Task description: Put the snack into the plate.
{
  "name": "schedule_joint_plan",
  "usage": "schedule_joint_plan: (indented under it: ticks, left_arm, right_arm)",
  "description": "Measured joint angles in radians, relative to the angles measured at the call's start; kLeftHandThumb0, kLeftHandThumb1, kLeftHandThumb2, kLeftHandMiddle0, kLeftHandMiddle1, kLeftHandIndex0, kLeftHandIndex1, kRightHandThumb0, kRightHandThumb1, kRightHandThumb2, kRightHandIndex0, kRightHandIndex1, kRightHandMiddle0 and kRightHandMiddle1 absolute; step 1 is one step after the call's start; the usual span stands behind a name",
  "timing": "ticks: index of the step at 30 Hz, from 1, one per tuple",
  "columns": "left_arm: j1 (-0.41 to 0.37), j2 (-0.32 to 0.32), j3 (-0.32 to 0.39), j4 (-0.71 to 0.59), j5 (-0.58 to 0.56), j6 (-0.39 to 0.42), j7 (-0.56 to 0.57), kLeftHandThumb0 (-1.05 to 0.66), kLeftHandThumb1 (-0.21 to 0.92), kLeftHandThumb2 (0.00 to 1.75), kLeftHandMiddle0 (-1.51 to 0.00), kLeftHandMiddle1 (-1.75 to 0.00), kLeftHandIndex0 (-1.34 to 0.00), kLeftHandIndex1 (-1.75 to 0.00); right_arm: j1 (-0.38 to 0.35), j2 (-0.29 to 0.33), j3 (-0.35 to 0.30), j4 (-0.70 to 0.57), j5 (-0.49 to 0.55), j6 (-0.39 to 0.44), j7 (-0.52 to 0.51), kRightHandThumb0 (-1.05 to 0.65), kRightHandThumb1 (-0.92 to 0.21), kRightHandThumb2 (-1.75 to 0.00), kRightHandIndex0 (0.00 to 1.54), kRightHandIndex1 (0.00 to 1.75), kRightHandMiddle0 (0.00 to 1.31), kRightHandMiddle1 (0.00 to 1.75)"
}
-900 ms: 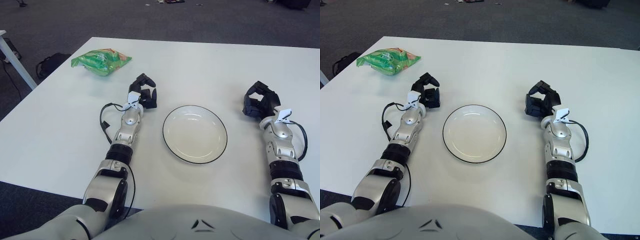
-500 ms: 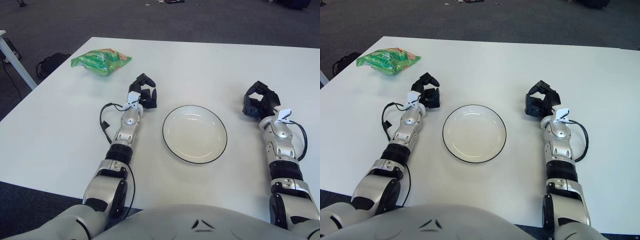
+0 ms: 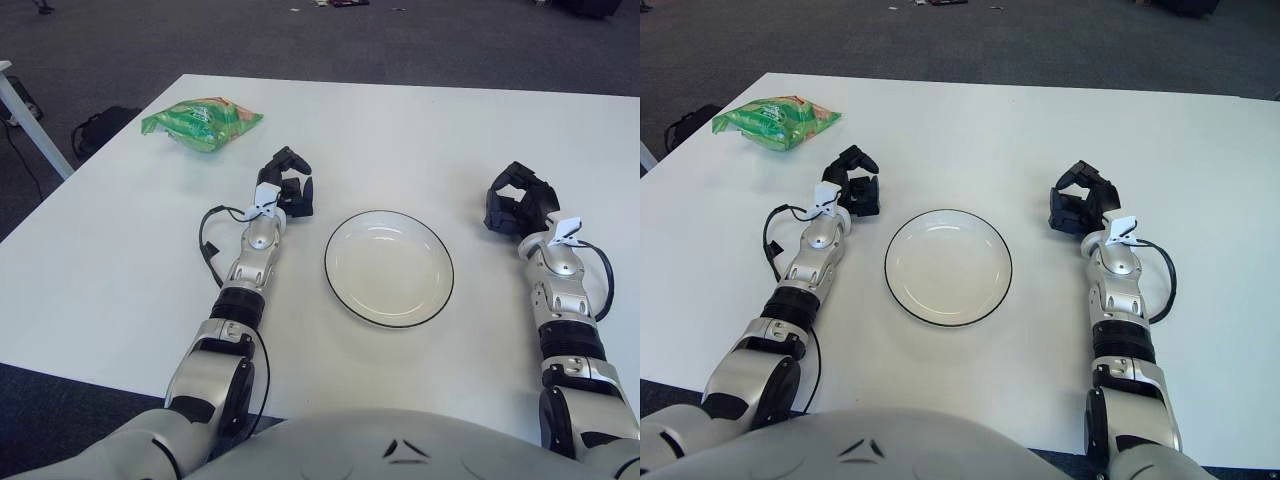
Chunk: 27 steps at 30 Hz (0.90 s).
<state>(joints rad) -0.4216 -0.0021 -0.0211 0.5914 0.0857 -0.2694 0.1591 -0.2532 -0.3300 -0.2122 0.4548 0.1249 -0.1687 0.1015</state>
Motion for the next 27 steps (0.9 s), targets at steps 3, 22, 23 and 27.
schedule_joint_plan:
  ticks: [3, 22, 23, 27]
  left_arm:
    - [0.000, 0.000, -0.001, 0.000, 0.006, -0.003, 0.012, -0.50, 0.25, 1.39, -1.31, -1.75, -0.66, -1.75]
    - [-0.043, 0.037, -0.025, 0.029, 0.127, -0.030, 0.144, -0.52, 0.22, 1.44, -1.25, -1.75, -0.70, -1.75]
    - [-0.044, 0.041, -0.025, 0.024, 0.128, -0.030, 0.144, -0.52, 0.22, 1.44, -1.26, -1.75, -0.70, -1.75]
    - [-0.046, 0.058, -0.028, 0.007, 0.152, -0.029, 0.152, -0.52, 0.21, 1.44, -1.28, -1.75, -0.70, -1.75]
  right_arm:
    - [0.000, 0.000, 0.001, 0.000, 0.000, 0.000, -0.002, -0.47, -0.36, -1.27, 1.32, 1.75, 0.58, 1.75]
    - [0.000, 0.001, 0.011, -0.010, -0.014, -0.001, -0.006, -0.47, -0.35, -1.28, 1.33, 1.75, 0.59, 1.75]
    - [0.001, 0.002, 0.012, -0.010, -0.014, -0.002, -0.006, -0.47, -0.35, -1.28, 1.33, 1.75, 0.59, 1.75]
    - [0.000, 0.004, 0.014, -0.012, -0.014, -0.007, -0.006, -0.47, -0.35, -1.28, 1.33, 1.75, 0.59, 1.75]
